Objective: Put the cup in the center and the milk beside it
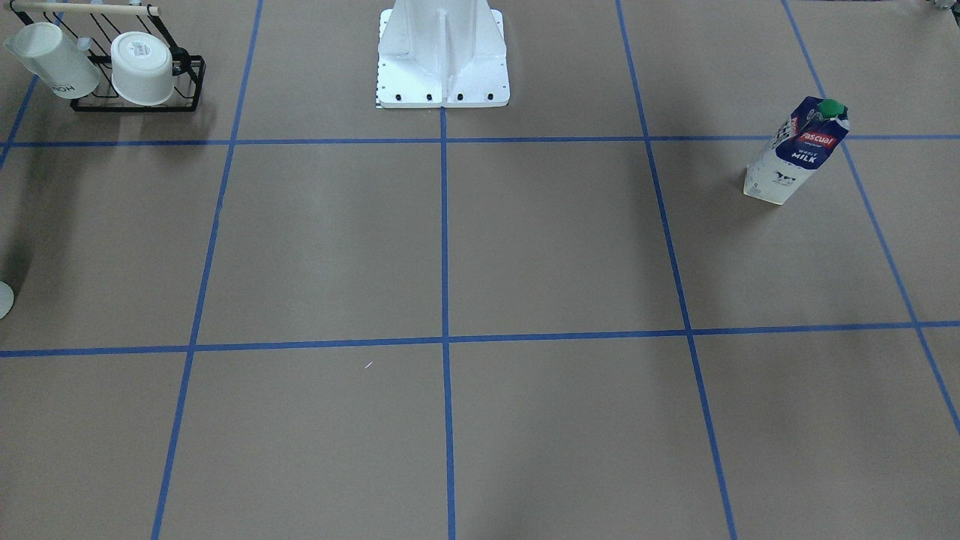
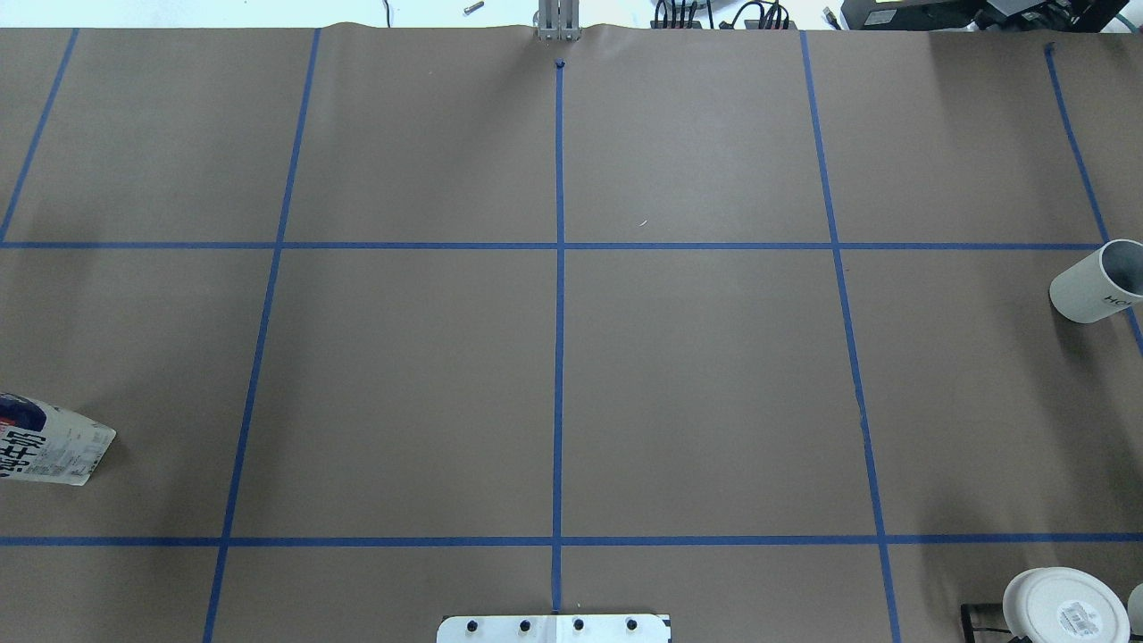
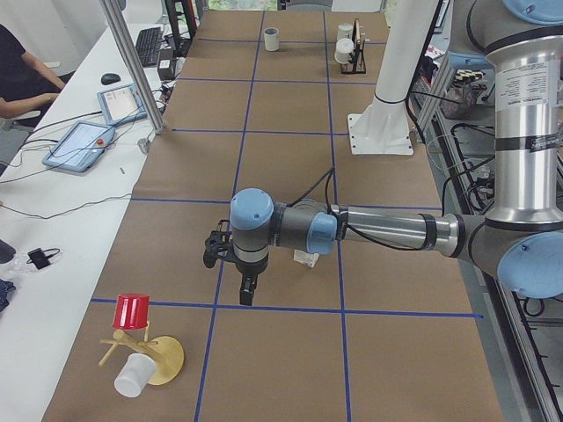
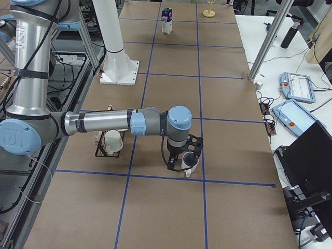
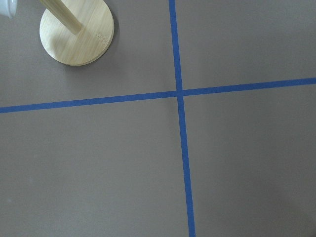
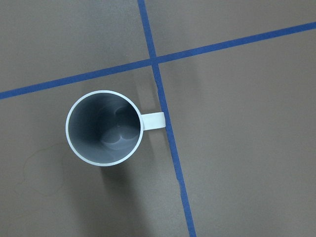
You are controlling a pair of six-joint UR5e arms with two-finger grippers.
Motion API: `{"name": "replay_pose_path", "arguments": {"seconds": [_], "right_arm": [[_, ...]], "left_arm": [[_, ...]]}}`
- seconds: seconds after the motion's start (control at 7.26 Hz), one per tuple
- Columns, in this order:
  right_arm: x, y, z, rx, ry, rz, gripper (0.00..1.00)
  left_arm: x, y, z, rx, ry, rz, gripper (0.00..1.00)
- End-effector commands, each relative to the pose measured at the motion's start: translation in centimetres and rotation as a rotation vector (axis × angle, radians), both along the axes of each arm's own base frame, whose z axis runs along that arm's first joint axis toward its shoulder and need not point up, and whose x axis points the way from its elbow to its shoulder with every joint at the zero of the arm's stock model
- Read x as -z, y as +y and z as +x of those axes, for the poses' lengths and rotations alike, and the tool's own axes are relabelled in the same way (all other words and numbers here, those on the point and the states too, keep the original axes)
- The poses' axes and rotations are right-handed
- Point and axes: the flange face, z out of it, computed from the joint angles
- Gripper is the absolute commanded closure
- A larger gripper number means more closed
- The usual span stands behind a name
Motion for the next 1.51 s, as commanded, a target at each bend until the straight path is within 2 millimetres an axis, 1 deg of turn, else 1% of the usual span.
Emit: {"name": "replay_pose_path", "arguments": {"seconds": [0.0,0.41,0.55,0.83,0.96,1.1,1.24,1.38], "right_arm": [[0.1,0.0,0.0,0.0,0.0,0.001,0.0],[-0.2,0.0,0.0,0.0,0.001,0.0,0.0],[-0.1,0.0,0.0,-0.001,0.003,0.002,0.0],[0.6,-0.7,-0.1,-0.003,0.005,0.017,0.0],[2.6,-2.6,-0.2,-0.004,-0.013,0.062,0.0],[3.5,-3.0,-0.4,0.001,-0.032,0.077,0.0],[5.5,-6.3,-0.9,0.008,-0.037,0.122,0.0],[5.3,-7.1,-2.9,0.04,-0.051,0.138,0.0]], "left_arm": [[0.0,0.0,0.0,0.0,0.0,0.001,0.02],[0.3,0.0,0.0,0.0,0.0,0.007,0.02],[1.4,-0.3,0.1,0.003,0.001,0.027,0.02],[2.4,-0.8,0.1,0.006,0.003,0.101,0.02],[2.3,-0.7,0.1,0.006,0.004,0.138,0.02],[2.2,-1.0,0.2,0.005,0.001,0.144,0.02],[2.8,-1.4,0.3,0.001,0.006,0.158,0.02],[3.1,-2.0,0.4,0.004,0.004,0.169,0.02]]}}
